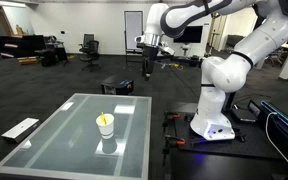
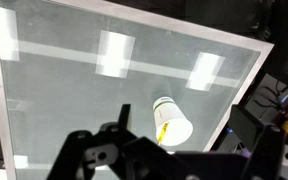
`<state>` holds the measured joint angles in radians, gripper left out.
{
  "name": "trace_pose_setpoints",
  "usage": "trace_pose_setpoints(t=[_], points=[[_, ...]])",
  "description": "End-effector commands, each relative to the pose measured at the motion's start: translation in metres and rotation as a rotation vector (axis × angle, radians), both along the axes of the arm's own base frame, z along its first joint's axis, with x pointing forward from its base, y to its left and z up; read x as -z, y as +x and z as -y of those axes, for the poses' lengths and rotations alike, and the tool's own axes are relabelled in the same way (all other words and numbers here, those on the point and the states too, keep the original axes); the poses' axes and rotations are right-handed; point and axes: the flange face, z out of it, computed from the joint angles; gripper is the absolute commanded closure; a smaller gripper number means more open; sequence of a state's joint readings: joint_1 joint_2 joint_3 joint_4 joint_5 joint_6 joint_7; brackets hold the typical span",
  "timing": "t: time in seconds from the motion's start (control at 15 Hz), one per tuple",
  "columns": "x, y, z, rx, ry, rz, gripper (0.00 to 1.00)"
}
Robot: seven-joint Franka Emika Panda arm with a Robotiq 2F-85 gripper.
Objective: Take the pen out of the white cup
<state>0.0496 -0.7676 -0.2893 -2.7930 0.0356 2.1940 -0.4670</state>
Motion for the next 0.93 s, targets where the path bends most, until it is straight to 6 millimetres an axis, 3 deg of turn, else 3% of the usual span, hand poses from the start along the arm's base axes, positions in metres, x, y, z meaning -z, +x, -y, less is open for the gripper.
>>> trace_pose_setpoints(t=[0.0,0.4,0.87], points=[[-0.001,0.000,0.000,0.000,0.000,-0.001,0.00],[-0.003,0.002,-0.005,-0.005,0.006,0.010,0.00],[-0.013,0.014,-0.041,-0.001,-0.026,0.037,0.00]])
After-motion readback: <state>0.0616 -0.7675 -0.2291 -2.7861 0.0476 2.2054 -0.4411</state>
